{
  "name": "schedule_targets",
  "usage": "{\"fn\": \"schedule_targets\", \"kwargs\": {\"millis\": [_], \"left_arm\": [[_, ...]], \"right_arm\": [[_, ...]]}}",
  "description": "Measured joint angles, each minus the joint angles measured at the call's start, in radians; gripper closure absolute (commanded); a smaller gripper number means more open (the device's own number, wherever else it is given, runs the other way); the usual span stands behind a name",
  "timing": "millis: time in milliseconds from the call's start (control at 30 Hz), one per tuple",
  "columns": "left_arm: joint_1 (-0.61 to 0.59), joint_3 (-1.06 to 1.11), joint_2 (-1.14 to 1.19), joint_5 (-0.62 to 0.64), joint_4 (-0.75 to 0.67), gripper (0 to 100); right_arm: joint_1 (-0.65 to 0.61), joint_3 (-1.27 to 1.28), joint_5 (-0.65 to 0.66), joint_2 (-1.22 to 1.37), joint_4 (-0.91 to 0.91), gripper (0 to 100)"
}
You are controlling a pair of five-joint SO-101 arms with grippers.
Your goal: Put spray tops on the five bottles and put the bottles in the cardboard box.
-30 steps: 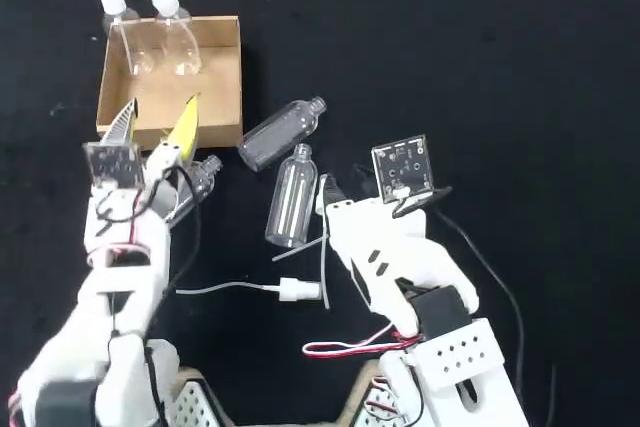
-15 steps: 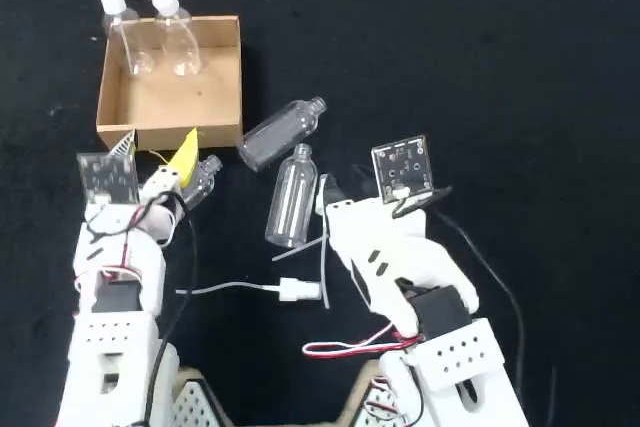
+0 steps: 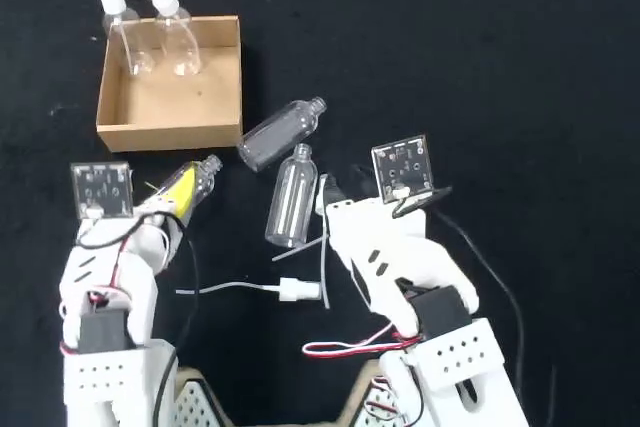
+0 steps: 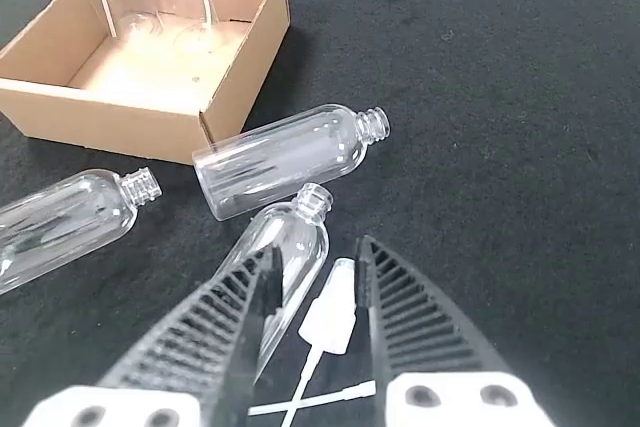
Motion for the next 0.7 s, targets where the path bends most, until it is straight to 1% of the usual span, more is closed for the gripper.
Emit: {"fn": "schedule_targets", "kwargs": {"millis": [100, 167, 267, 333, 500, 600, 700], "left_arm": [[0.0, 0.08, -0.147, 0.0, 0.028, 71], [0.0, 0.084, -0.21, 0.0, 0.072, 71], [0.0, 0.055, -0.17, 0.0, 0.152, 71], [0.0, -0.003, -0.137, -0.008, 0.196, 71], [-0.011, -0.166, 0.025, -0.117, 0.275, 71], [-0.048, -0.265, 0.195, -0.166, 0.29, 71], [-0.083, -0.376, 0.404, -0.189, 0.313, 71]], "right_arm": [[0.0, 0.0, 0.0, 0.0, 0.0, 87.8], [0.0, 0.0, 0.0, 0.0, 0.0, 87.8], [0.0, 0.0, 0.0, 0.0, 0.0, 87.8], [0.0, 0.0, 0.0, 0.0, 0.0, 87.8], [0.0, 0.02, 0.0, -0.002, 0.0, 87.8], [0.0, 0.02, 0.0, -0.002, 0.0, 87.8], [0.0, 0.02, 0.0, -0.002, 0.0, 87.8]]}}
